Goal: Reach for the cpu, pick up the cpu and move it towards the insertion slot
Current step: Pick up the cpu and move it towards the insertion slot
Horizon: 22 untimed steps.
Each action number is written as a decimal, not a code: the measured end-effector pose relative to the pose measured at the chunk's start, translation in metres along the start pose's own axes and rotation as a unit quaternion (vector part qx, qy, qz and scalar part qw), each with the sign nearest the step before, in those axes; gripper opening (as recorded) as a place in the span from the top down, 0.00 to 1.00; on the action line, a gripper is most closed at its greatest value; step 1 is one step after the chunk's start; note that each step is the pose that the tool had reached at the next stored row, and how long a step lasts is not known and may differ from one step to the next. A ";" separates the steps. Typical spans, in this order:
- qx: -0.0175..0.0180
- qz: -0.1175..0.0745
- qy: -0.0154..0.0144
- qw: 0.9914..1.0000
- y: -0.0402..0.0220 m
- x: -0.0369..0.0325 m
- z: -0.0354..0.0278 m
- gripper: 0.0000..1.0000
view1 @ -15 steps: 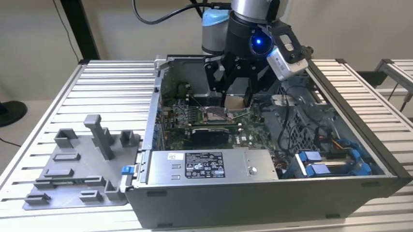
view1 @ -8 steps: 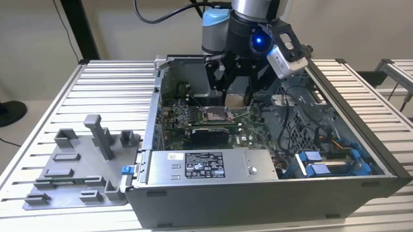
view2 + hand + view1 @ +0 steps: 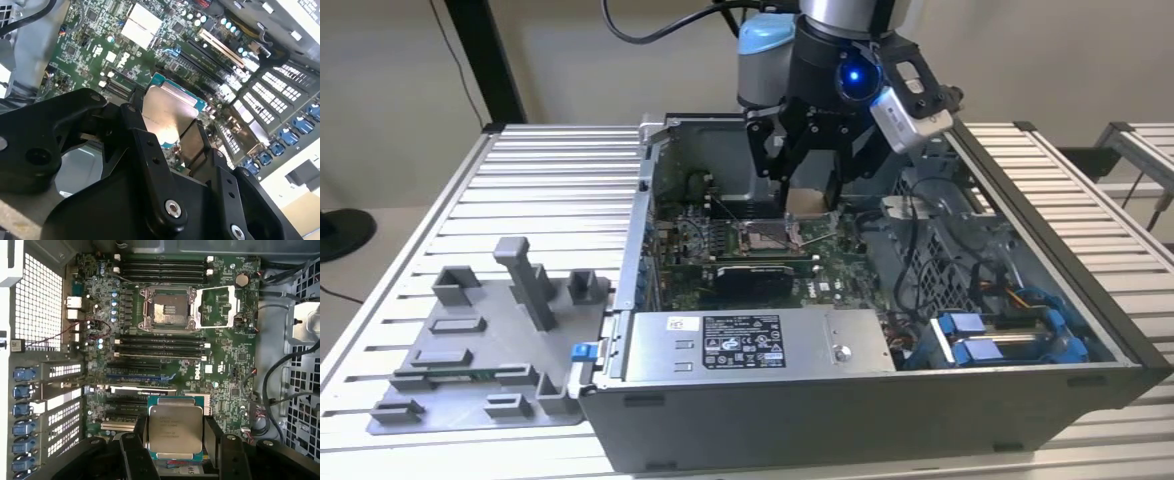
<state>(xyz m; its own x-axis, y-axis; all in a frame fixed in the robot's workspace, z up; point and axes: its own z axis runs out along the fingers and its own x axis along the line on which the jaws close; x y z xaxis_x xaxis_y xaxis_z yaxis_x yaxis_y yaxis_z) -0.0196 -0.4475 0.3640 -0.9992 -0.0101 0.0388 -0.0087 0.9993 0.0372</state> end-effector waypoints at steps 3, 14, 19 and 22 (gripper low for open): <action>0.000 0.000 0.000 1.000 0.0056 -0.0013 0.0002 1.00; 0.000 0.000 0.000 1.000 0.0203 -0.0050 0.0007 1.00; 0.000 0.000 0.000 1.000 0.0247 -0.0058 0.0010 1.00; 0.000 0.000 0.000 1.000 0.0271 -0.0063 0.0010 1.00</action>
<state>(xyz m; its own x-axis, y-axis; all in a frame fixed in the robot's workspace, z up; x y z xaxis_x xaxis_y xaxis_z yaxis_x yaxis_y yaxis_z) -0.0136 -0.4203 0.3637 -0.9992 -0.0102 0.0387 -0.0087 0.9993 0.0372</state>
